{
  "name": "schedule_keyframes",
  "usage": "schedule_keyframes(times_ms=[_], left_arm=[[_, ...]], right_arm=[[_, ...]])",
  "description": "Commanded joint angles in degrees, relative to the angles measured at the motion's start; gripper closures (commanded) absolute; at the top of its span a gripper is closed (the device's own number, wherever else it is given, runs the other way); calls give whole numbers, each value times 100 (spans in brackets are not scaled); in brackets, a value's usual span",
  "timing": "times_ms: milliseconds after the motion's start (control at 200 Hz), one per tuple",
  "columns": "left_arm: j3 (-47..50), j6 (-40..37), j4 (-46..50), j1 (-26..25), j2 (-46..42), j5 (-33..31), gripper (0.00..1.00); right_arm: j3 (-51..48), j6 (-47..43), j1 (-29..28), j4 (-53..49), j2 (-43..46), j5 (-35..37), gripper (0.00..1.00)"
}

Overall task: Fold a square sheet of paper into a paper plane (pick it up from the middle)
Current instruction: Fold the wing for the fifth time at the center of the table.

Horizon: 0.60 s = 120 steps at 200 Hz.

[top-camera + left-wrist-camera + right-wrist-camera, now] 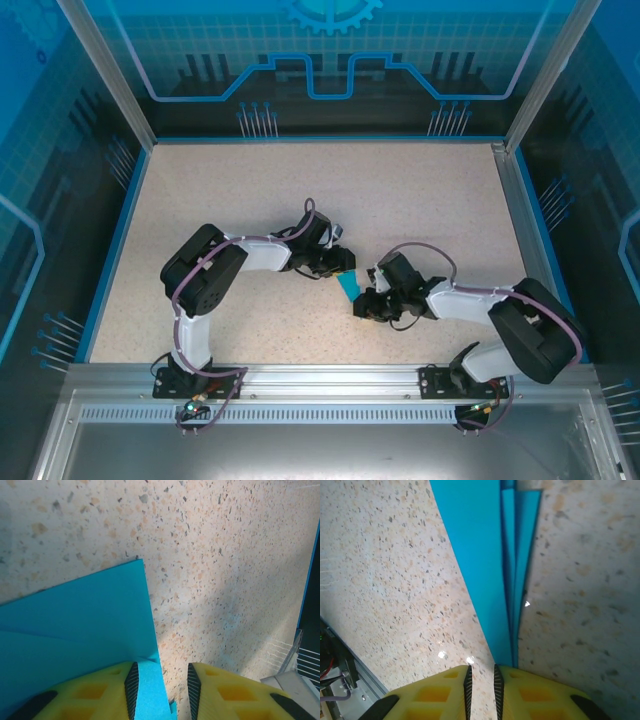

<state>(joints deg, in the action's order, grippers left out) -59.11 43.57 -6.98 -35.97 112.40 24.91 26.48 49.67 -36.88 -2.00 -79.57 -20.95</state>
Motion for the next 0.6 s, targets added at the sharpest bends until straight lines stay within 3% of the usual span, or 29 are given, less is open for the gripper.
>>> schedule_keyframes(times_ms=[0, 190, 435, 595], left_arm=[[146, -103, 654, 4, 360, -487, 65], [134, -95, 668, 8, 356, -500, 65], [67, -96, 690, 7, 414, -465, 65], [40, -96, 756, 2, 397, -543, 65]], right_arm=[[326, -181, -91, -776, 170, 286, 77], [743, -129, -65, -471, -211, 224, 78], [449, 213, 32, 455, -1091, -128, 82], [209, -14, 49, 30, -962, -196, 83]])
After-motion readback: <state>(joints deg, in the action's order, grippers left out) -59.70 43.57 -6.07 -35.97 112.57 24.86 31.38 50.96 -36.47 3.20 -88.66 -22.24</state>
